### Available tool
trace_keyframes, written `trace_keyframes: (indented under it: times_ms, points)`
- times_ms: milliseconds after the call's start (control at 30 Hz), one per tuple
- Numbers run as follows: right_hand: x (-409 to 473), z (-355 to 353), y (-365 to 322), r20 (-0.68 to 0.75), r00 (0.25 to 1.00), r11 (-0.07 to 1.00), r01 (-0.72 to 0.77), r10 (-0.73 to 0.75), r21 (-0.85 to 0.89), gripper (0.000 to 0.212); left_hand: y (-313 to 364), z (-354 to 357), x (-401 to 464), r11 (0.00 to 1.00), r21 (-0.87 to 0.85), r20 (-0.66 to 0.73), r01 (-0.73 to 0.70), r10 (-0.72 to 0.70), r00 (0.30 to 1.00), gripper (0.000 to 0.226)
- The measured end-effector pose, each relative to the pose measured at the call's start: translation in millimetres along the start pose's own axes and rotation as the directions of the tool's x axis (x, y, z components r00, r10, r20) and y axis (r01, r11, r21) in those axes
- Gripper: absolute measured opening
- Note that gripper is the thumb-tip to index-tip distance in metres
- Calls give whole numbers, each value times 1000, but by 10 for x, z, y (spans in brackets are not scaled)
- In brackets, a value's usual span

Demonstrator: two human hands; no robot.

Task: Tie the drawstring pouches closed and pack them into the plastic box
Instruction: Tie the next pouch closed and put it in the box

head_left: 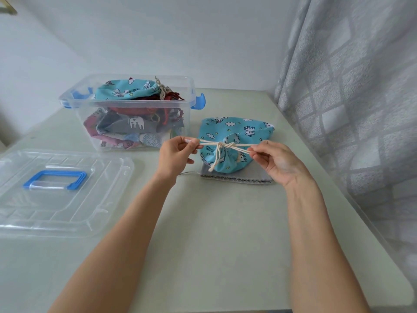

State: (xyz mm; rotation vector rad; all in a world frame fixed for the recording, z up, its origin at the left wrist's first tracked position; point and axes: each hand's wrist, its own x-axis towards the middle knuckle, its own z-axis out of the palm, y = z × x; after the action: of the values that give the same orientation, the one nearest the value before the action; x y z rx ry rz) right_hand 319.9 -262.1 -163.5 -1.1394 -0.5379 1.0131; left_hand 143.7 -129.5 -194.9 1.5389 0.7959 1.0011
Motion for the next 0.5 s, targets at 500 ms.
trace_keyframes:
  times_ms: [500]
  points:
    - [36, 242, 165, 363, 875, 127, 420, -320, -899, 65, 227, 130, -140, 981, -70, 92, -183, 189, 978, 8]
